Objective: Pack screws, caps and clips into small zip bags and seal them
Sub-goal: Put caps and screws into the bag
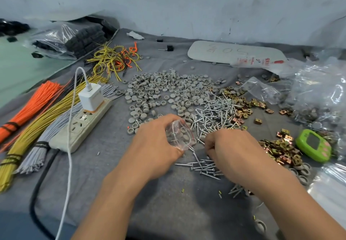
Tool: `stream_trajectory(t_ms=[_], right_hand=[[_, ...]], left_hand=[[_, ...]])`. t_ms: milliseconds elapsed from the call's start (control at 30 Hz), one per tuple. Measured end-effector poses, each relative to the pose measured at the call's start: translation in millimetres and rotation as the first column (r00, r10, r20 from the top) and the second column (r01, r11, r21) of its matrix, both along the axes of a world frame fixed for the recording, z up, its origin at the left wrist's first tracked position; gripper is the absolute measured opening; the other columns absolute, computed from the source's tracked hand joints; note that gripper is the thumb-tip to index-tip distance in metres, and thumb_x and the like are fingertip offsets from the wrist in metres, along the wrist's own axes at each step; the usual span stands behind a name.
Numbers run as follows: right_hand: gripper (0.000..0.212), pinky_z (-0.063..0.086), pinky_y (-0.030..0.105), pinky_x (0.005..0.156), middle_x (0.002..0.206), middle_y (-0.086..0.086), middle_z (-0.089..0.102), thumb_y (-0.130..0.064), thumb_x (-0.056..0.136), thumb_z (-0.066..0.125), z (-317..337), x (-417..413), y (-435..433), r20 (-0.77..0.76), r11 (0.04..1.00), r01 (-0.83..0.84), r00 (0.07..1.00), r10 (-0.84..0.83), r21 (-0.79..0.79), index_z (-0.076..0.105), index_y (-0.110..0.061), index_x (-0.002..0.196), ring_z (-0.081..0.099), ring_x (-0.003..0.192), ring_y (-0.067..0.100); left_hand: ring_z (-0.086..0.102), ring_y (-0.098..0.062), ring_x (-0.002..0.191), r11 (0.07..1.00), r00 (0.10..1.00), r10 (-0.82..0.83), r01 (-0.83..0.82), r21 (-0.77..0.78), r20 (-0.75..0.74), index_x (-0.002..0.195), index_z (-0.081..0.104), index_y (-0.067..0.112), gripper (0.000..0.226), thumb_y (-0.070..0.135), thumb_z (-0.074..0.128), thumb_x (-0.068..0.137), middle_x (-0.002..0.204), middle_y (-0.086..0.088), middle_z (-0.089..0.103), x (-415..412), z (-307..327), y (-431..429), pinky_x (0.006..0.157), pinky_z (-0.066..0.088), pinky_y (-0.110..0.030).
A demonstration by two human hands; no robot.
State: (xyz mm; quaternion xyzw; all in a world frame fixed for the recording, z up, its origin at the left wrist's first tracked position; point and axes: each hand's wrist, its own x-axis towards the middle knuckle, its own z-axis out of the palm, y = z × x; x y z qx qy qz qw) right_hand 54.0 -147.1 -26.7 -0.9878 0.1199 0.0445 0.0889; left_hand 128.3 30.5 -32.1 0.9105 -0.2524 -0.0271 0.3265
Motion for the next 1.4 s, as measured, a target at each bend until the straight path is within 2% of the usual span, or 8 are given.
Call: stream_trajectory(t_ms=[333, 533, 667, 833, 1067, 1200, 1300, 1400], right_hand=[[0.010, 0.059, 0.040, 0.075, 0.087, 0.003, 0.067, -0.011, 0.085, 0.059, 6.9, -7.2, -0.2, -0.110, 0.999, -0.049, 0.993, 0.051, 0.021, 0.059, -0.021, 0.087, 0.066, 0.085, 0.030], [0.012, 0.053, 0.036, 0.067, 0.080, -0.006, 0.067, -0.018, 0.096, 0.059, 4.5, -3.8, 7.5, 0.233, 0.992, 0.055, 0.969, -0.081, 0.117, 0.061, -0.028, 0.090, 0.062, 0.076, 0.021], [0.022, 0.045, 0.026, 0.048, 0.067, -0.006, 0.071, -0.012, 0.096, 0.063, 11.5, -2.9, 16.2, 0.476, 0.757, -0.153, 0.850, -0.228, 0.635, 0.070, -0.027, 0.081, 0.053, 0.050, 0.008], [0.030, 0.044, 0.014, 0.047, 0.068, 0.003, 0.073, 0.010, 0.095, 0.059, 12.0, -0.7, 35.1, 0.412, 0.334, -0.335, 0.890, -0.195, 0.881, 0.071, -0.013, 0.081, 0.055, 0.046, 0.000], [0.034, 0.054, 0.033, 0.079, 0.077, -0.015, 0.071, -0.020, 0.092, 0.060, 4.6, 4.1, 32.3, 0.370, 0.705, -0.301, 0.927, 0.058, 0.643, 0.071, -0.044, 0.070, 0.066, 0.076, 0.007], [0.039, 0.057, 0.037, 0.096, 0.096, -0.011, 0.079, -0.001, 0.098, 0.060, 11.8, 1.1, 26.8, 0.350, 0.592, -0.309, 0.935, 0.047, 0.744, 0.082, -0.033, 0.094, 0.074, 0.097, 0.009], [0.039, 0.055, 0.017, 0.062, 0.082, -0.010, 0.080, 0.004, 0.092, 0.060, 17.8, -2.3, 14.6, 0.409, 0.544, -0.231, 0.883, -0.232, 0.807, 0.083, -0.027, 0.089, 0.070, 0.065, 0.005], [0.024, 0.052, 0.021, 0.050, 0.072, -0.016, 0.075, -0.016, 0.092, 0.065, 14.3, -5.2, 3.4, 0.362, 0.864, 0.000, 0.908, -0.211, 0.504, 0.079, -0.035, 0.087, 0.061, 0.050, 0.006]], left_hand=[[0.056, 0.013, 0.086, 1.000, 1.000, -0.005, 0.005, 0.004, 0.003, 0.114, 0.061, 0.050, 0.053, 0.036, 0.088, 0.071, 0.099, 0.027, 0.065, -1.5, -0.5, 2.4, 0.065, 0.035, -0.005], [0.054, 0.016, 0.081, 1.000, 1.000, -0.006, 0.007, -0.003, 0.012, 0.110, 0.059, 0.055, 0.051, 0.038, 0.085, 0.069, 0.091, 0.030, 0.063, -6.5, -1.2, 0.7, 0.065, 0.037, -0.007], [0.058, 0.008, 0.082, 1.000, 1.000, 0.002, -0.002, -0.014, 0.029, 0.111, 0.060, 0.050, 0.050, 0.036, 0.084, 0.069, 0.090, 0.024, 0.066, -5.5, 0.9, -0.9, 0.065, 0.039, -0.009], [0.065, 0.000, 0.081, 0.993, 0.996, -0.093, 0.094, -0.072, 0.007, 0.108, 0.066, 0.047, 0.054, 0.022, 0.084, 0.065, 0.091, 0.020, 0.071, -7.4, 11.6, 1.2, 0.062, 0.046, -0.014], [0.070, -0.012, 0.074, 0.967, 0.985, -0.153, 0.134, -0.217, -0.077, 0.094, 0.072, 0.038, 0.041, 0.014, 0.079, 0.060, 0.084, 0.011, 0.074, -10.8, 14.0, -1.9, 0.068, 0.056, -0.037], [0.069, -0.003, 0.076, 0.958, 0.995, -0.094, 0.080, -0.276, -0.035, 0.099, 0.072, 0.041, 0.045, 0.012, 0.082, 0.066, 0.088, 0.017, 0.074, -12.3, 13.2, -2.1, 0.067, 0.054, -0.022], [0.065, 0.006, 0.067, 0.944, 0.999, 0.032, -0.037, -0.329, -0.020, 0.095, 0.073, 0.039, 0.040, 0.012, 0.086, 0.068, 0.081, 0.022, 0.073, -10.5, 14.5, -0.2, 0.058, 0.044, -0.007], [0.064, 0.007, 0.061, 0.909, 0.983, 0.181, -0.178, -0.377, -0.027, 0.093, 0.072, 0.045, 0.038, 0.017, 0.088, 0.072, 0.080, 0.028, 0.072, -8.3, 17.2, 1.7, 0.055, 0.041, -0.004]])
